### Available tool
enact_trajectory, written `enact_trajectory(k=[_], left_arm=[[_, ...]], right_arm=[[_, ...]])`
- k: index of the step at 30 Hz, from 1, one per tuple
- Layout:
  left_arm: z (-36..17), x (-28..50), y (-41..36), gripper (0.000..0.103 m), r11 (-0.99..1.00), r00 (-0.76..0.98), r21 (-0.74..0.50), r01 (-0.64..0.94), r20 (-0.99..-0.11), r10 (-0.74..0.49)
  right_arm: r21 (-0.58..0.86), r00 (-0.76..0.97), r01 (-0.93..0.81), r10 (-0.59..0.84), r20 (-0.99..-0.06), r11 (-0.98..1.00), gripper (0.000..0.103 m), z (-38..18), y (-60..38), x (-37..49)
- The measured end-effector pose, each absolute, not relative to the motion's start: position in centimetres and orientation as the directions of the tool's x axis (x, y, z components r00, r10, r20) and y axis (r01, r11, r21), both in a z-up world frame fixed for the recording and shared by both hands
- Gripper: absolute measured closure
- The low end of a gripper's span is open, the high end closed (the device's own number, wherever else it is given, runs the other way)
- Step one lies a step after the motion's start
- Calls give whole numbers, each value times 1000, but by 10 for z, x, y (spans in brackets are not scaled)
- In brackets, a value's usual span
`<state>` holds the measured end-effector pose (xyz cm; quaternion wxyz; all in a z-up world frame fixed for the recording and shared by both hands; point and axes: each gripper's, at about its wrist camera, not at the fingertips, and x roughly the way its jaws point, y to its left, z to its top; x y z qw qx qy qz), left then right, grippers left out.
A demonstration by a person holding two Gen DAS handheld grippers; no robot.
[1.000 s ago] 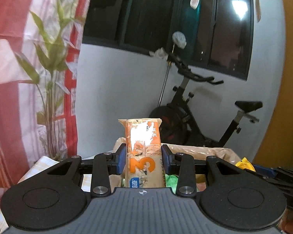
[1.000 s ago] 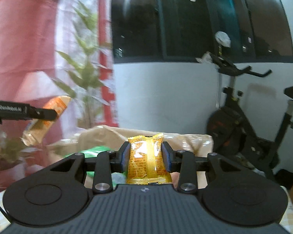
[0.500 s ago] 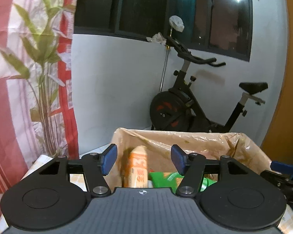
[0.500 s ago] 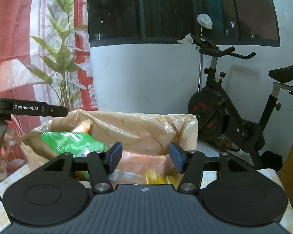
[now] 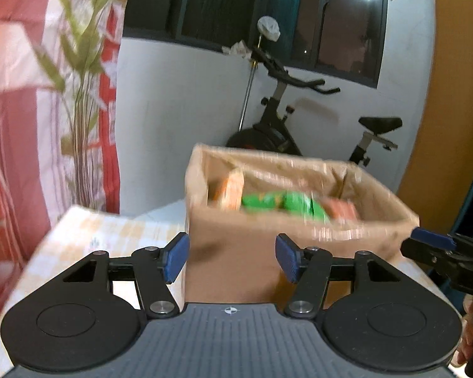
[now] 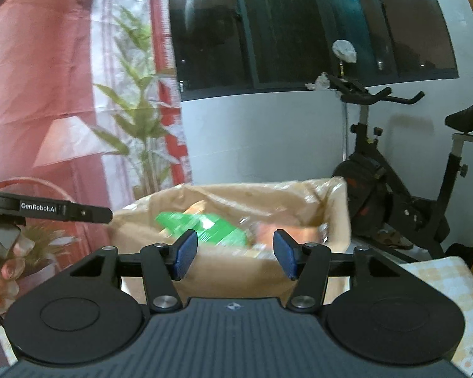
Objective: Organize snacks
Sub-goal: 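Move both grippers back down to the remaining snacks, then grasp the red sauce packet with the right gripper while the left gripper grasps a clear candy packet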
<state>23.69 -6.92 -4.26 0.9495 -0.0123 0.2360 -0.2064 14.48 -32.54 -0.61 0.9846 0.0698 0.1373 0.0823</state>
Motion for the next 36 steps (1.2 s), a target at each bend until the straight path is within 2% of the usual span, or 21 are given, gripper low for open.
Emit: enact_trajectory(k=[7,13,17,20,22,29,36], left_arm=[[-95,221,-61,41,921,752,-182,345,-534,-387],[-126,215,-63,42,924,717,-197,329,-584,-380],[-142,209,-68,45,926,702,-179,332,-609,-370],[-152,207,-72,46,927,681,-187,325,-633,-367],[-158,204,-73,47,928,671,-189,322,-646,-364],[-167,201,-72,49,930,660,-193,314,-660,-360],[-174,201,-75,51,932,647,-190,308,-677,-352]], right_arm=[[162,905,-207,251,-342,965,46,-35,-308,132],[152,834,-218,265,-485,964,46,-74,-298,136],[120,764,-229,255,-592,966,44,-106,-291,137],[122,721,-246,265,-640,962,44,-125,-287,136],[127,700,-260,278,-658,957,44,-133,-284,134],[158,658,-300,324,-679,941,34,-147,-270,143],[122,638,-349,331,-696,929,32,-161,-256,147]])
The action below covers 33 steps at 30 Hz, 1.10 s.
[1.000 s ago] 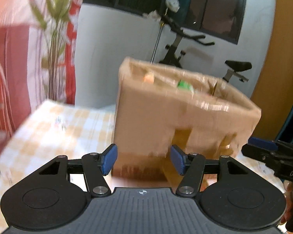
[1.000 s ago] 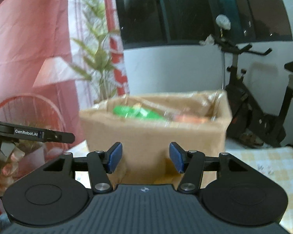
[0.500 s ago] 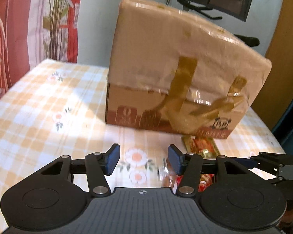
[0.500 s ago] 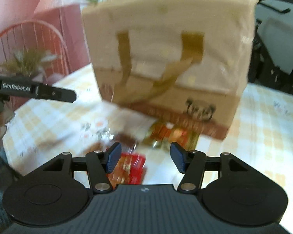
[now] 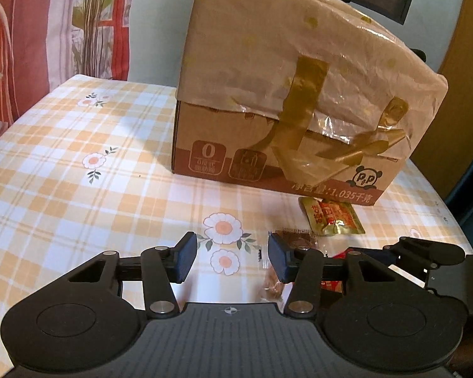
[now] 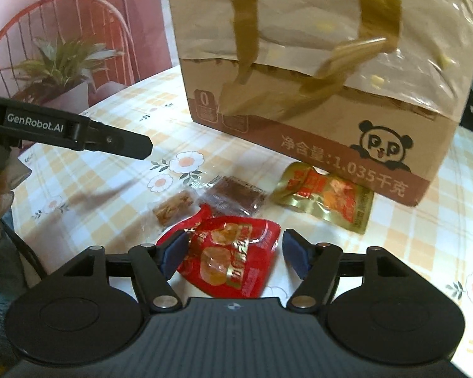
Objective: Organize snacks
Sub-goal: 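Grasp the red sauce packet with the right gripper while the left gripper grasps a clear candy packet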
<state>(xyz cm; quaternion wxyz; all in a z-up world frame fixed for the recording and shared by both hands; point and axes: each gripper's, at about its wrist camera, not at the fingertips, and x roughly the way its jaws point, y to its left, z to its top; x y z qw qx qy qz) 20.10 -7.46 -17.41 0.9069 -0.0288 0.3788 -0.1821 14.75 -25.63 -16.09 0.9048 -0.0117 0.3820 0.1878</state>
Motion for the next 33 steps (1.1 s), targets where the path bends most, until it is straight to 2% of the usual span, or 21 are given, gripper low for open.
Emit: enact_trajectory(k=[2,7,9,11,14,20,29,30,33], left_arm=[[-176,201,-76,53,932,643,-190,309,-680,-352],[-180,201,-78,55,930,634,-185,319,-687,-354],[-180,200,-79,56,928,633,-181,324,-687,-356],[-182,200,-81,56,927,629,-179,331,-690,-358],[-184,199,-84,56,921,621,-174,347,-694,-365],[-189,198,-95,56,906,596,-159,392,-706,-382],[-200,193,-113,56,882,577,-114,457,-717,-391],[-200,193,-113,57,881,577,-111,460,-717,-392],[-203,194,-112,71,879,568,-118,462,-721,-396]], right_arm=[[106,642,-359,328,-692,927,32,-162,-254,146],[88,656,-385,339,-674,919,43,-163,-255,138],[93,668,-379,342,-661,921,52,-163,-257,135],[121,686,-356,346,-640,927,68,-162,-264,132],[158,723,-284,320,-612,946,73,-161,-279,131],[271,776,-178,304,-552,946,74,-162,-307,129],[281,748,-209,338,-571,937,74,-166,-302,132],[283,744,-212,342,-574,935,74,-167,-302,133],[286,735,-217,349,-581,934,74,-169,-302,135]])
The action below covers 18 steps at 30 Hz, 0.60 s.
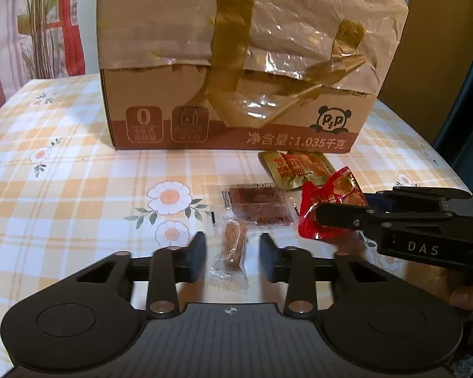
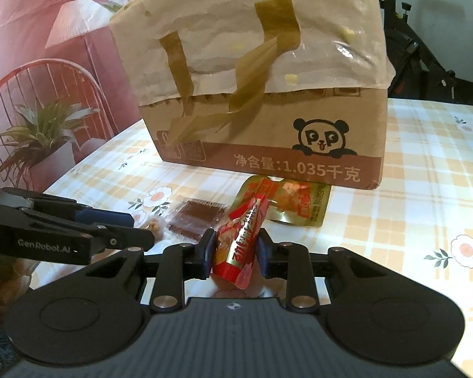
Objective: Organize snacks
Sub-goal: 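Grasp the red sauce packet with the right gripper while the left gripper grasps a clear candy packet, then lift both snacks over the lined box and release them inside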
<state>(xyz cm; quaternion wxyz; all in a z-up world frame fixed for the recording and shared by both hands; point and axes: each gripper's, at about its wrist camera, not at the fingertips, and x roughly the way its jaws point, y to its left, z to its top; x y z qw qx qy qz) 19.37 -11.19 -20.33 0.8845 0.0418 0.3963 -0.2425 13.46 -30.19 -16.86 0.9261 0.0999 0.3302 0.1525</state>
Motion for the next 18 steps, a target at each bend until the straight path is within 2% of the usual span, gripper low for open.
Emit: enact_trajectory(k=[2,13,18], left_arm=[[-204,193,-111,84,882,576,-108,459,-719,-388],[-193,192,-106,85,886,608,-121,447,-685,-400],[-166,191,-94,85,897,677,-99,432,-621,-395]], right_arm=[[288,733,-217,350,-583,933,74,-169,-302,135],[309,729,-210,359,-583,928,74,-170,-304,136],[275,754,-210,335,-566,938,74,-162,-302,130]])
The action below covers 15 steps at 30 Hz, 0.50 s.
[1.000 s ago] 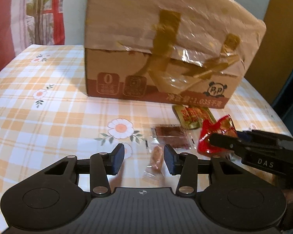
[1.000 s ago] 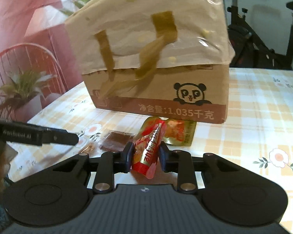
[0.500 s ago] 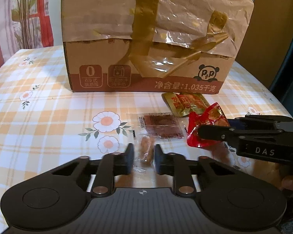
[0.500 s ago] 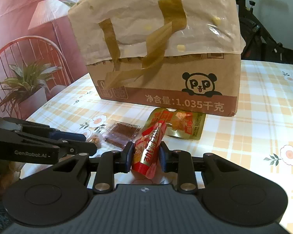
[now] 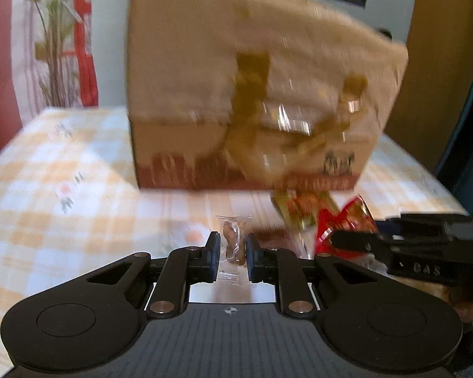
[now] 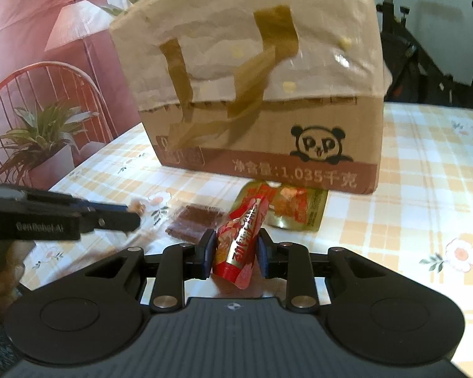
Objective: Organize snacks
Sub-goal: 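Lift both snacks over the lined box and release them inside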
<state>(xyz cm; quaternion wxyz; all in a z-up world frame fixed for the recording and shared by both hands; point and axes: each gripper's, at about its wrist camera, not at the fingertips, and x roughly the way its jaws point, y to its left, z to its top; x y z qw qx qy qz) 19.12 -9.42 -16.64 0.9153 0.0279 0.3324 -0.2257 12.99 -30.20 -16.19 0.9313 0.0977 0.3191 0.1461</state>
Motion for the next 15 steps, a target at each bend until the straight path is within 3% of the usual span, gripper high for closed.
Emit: enact_trajectory(k=[5,15], left_arm=[[-118,199,-79,85,905,759,-95,414,-512,-401],[-21,239,-90,85,891,838,-76,448,-311,-448]], right_arm=[[228,798,-251,335,-501,941,74,-128,-300,126],[122,902,-347,367,-228,930,74,-12,-303,141]])
